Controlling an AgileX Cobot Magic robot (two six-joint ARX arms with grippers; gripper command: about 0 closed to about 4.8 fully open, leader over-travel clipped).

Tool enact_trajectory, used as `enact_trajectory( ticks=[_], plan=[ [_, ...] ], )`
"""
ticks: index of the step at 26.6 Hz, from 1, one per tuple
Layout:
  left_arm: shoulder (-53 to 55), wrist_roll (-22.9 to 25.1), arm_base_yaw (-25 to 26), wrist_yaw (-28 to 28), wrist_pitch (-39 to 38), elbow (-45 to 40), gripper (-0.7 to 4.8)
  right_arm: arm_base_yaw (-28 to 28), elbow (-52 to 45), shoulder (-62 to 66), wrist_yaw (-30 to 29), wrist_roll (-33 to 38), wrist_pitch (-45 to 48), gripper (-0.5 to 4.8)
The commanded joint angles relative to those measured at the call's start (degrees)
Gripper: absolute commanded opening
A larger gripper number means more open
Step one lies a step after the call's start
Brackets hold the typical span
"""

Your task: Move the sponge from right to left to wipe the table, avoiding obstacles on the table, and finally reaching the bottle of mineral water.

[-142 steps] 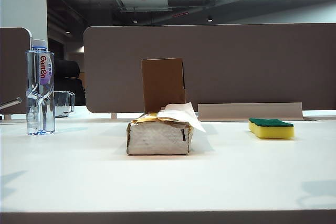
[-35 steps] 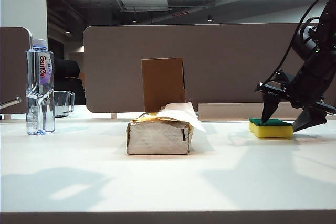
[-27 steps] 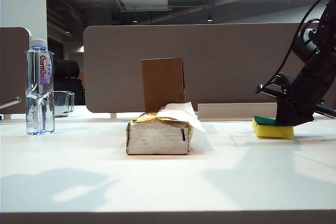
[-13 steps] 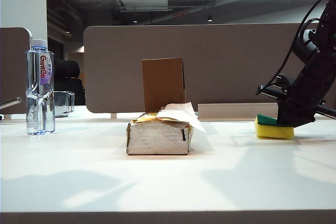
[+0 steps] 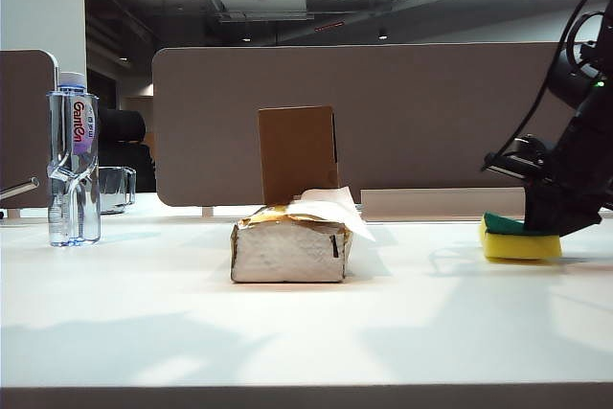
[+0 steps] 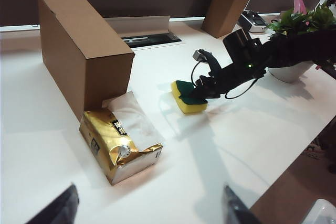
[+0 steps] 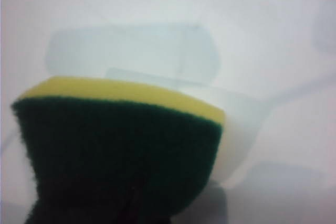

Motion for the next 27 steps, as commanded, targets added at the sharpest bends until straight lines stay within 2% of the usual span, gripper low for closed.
enact_trajectory(
  ticks=[1,12,27],
  plan=[
    [-0.09,0.20,-0.07,1.86,0.11,0.55,3.49,0.02,-6.73,-3.10,0.66,0.09,-0.76,-0.09],
    [-0.09,0.20,-0.07,2.82,-0.26,0.55,3.49,0.04,-24.20,-15.74,0.66,3.08,5.95,-0.09],
    [-0.11,0.20,-0.07,2.82,-0.33,0.55,3.49,0.28,-41.59,-35.52,0.68,6.38,5.79,-0.09]
  ],
)
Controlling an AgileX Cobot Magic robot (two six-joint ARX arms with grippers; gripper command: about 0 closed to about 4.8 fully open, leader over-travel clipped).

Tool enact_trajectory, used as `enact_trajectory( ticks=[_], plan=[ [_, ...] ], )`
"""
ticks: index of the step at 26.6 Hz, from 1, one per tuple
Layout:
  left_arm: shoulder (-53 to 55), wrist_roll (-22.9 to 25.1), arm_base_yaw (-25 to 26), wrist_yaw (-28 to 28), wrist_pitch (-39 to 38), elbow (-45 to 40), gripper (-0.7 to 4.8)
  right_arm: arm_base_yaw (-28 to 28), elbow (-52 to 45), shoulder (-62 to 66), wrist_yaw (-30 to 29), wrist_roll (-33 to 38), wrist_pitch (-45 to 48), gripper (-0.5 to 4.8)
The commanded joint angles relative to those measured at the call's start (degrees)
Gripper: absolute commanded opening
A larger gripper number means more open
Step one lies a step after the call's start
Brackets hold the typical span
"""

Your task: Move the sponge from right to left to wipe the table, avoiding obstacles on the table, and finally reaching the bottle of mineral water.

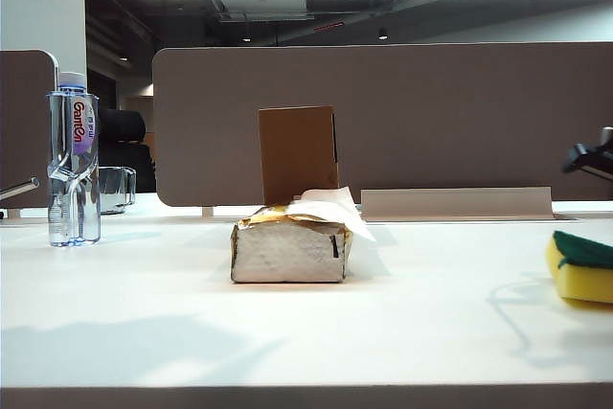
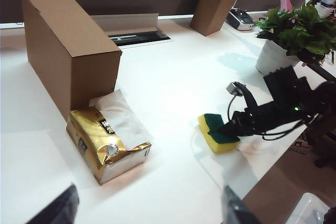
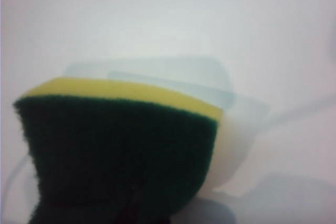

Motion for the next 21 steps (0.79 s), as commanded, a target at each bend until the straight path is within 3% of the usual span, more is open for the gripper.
enact_trajectory(
  ticks=[1,16,21],
  plan=[
    [-0.13,0.20,-0.07,0.44,0.15,0.42,3.49,0.13,-4.57,-4.94,0.42,1.38,-3.28,-0.09],
    [-0.13,0.22,-0.07,0.44,0.15,0.42,3.49,0.33,-11.98,-16.09,-0.39,2.05,-6.84,-0.09],
    [-0.13,0.22,-0.07,0.44,0.17,0.42,3.49,3.69,-11.98,-16.06,-0.13,3.02,-5.14,-0.09]
  ],
)
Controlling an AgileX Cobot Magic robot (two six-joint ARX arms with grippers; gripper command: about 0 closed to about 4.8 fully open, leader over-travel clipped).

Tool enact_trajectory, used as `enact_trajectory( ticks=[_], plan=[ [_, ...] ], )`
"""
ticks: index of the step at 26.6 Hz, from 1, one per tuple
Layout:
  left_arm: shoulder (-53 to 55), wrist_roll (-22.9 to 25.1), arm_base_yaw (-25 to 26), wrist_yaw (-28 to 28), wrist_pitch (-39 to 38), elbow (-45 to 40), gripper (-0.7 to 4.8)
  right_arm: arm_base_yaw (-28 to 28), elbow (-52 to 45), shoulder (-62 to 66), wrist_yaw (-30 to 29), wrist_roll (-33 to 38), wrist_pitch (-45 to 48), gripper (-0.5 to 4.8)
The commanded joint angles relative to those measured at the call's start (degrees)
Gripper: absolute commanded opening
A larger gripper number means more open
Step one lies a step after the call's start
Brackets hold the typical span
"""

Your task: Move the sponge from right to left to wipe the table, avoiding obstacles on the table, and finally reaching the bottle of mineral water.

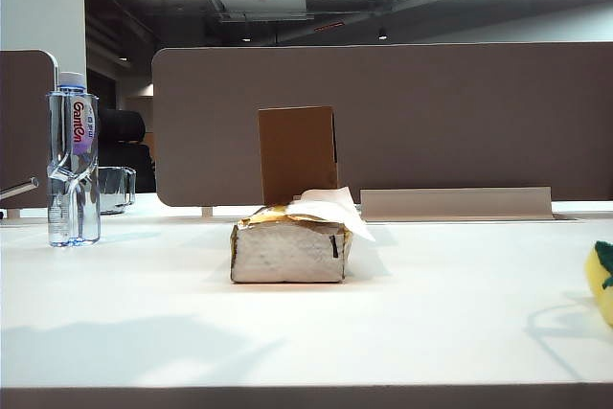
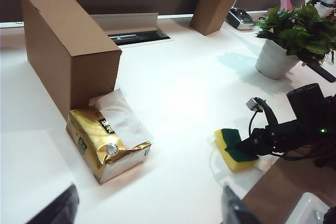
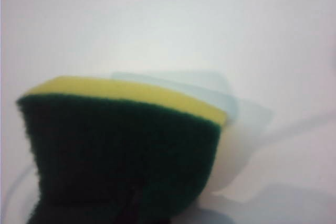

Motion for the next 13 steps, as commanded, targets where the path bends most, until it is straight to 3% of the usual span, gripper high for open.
enact_trajectory(
  ticks=[1,6,13],
  plan=[
    [-0.09,0.22,-0.07,0.44,0.33,0.42,3.49,3.19,-0.52,0.26,0.02,1.55,-1.33,-0.09],
    [-0.09,0.22,-0.07,0.44,0.33,0.42,3.49,11.43,-0.52,0.39,5.77,6.71,2.64,-0.09],
    [-0.09,0.22,-0.07,0.44,0.33,0.42,3.49,19.52,-0.50,3.89,8.50,12.94,8.31,-0.09]
  ],
)
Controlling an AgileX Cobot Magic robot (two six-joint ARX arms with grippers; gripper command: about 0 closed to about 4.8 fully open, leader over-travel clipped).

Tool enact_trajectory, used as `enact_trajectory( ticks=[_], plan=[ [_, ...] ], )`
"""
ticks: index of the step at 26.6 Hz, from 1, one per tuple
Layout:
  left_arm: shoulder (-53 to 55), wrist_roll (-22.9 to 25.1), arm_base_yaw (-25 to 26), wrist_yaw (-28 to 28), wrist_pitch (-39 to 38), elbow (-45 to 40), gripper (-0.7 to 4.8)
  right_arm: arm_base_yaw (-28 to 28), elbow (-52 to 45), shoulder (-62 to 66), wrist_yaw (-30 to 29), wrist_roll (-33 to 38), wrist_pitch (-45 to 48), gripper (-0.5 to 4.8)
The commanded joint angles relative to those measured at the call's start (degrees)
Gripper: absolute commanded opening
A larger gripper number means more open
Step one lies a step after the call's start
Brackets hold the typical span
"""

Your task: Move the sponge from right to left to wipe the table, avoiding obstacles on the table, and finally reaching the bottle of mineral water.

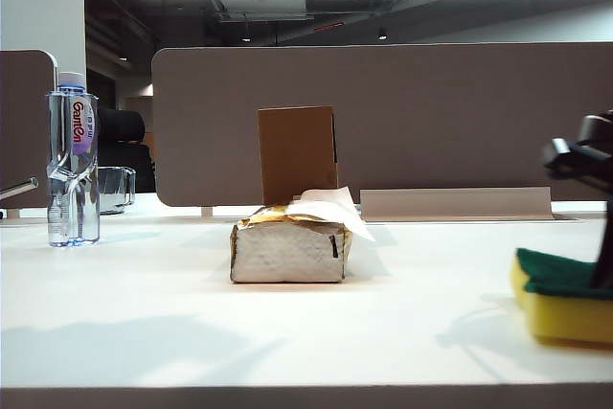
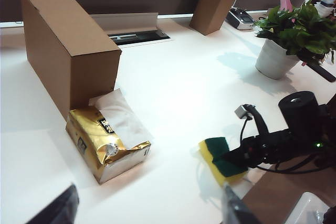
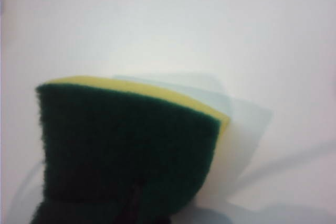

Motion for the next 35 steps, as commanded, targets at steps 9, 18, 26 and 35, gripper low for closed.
enact_trajectory(
  ticks=[9,18,26,35],
  plan=[
    [-0.17,0.20,-0.04,0.44,0.35,0.42,3.49,14.80,0.31,13.99,1.55,10.93,14.45,-0.09],
    [-0.46,0.20,-0.04,0.46,0.35,0.42,3.49,24.76,10.03,25.03,3.96,11.85,15.26,-0.09],
    [-1.44,0.04,-0.04,0.46,0.39,0.72,3.49,29.40,18.14,31.17,5.11,12.66,15.43,-0.09],
    [-1.53,0.02,-0.04,0.48,0.33,0.74,3.49,30.25,18.67,31.69,6.05,13.16,15.47,-0.08]
  ],
)
